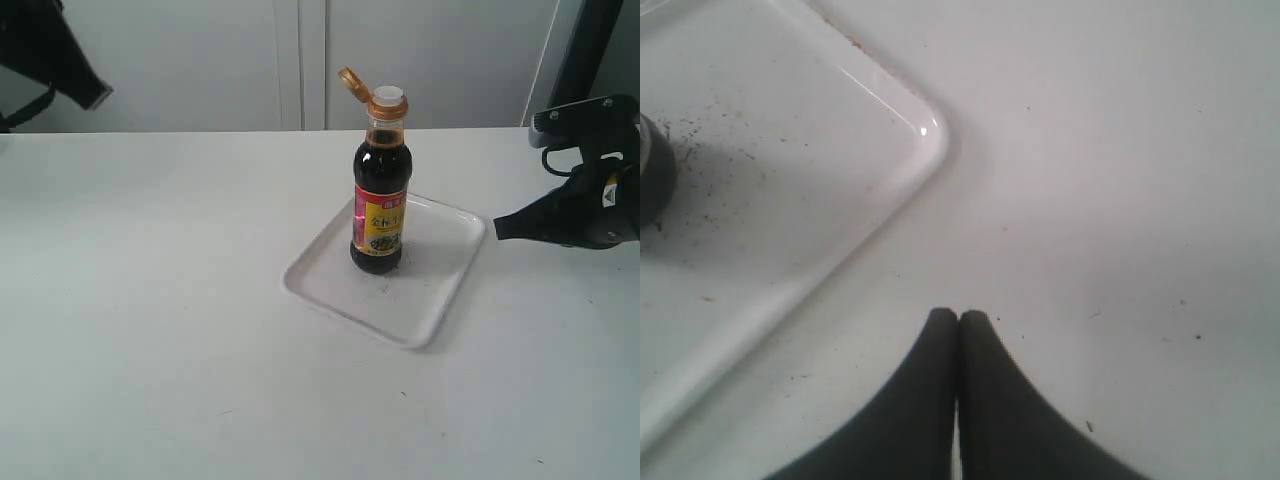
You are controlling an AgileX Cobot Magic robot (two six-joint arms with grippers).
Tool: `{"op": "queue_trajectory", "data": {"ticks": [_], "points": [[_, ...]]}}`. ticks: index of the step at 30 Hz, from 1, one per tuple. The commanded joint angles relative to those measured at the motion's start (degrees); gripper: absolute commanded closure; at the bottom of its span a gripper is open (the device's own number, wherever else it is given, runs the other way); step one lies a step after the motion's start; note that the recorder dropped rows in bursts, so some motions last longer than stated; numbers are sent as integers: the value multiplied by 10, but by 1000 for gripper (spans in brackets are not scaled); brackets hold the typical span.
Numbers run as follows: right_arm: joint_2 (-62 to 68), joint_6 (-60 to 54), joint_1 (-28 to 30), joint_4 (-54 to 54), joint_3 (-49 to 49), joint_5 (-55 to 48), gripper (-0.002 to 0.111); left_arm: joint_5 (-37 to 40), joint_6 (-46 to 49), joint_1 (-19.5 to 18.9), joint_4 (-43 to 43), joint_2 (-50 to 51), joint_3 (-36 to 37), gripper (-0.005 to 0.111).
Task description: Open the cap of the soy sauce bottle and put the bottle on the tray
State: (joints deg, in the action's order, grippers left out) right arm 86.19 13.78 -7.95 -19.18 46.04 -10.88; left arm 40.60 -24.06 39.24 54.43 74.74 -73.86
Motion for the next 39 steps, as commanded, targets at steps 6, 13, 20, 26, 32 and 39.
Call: {"op": "queue_trajectory", "data": {"ticks": [6,13,20,26,32,39], "points": [[-6,-5,6,-1,-4,-9,108,108,44,-29,-160,-11,-1,107],[-23,-5,6,0,-4,-23,108,82,124,-141,-322,-37,-3,107],[-79,-5,6,17,-4,-27,108,82,171,-220,-381,-68,-2,107],[-105,-22,-19,35,31,-75,108,92,183,-253,-393,-69,-1,107],[-105,-105,-29,113,101,-196,108,132,204,-275,-392,-69,-1,107],[-105,-190,-29,147,152,-342,108,158,215,-306,-398,-69,0,107]]}}
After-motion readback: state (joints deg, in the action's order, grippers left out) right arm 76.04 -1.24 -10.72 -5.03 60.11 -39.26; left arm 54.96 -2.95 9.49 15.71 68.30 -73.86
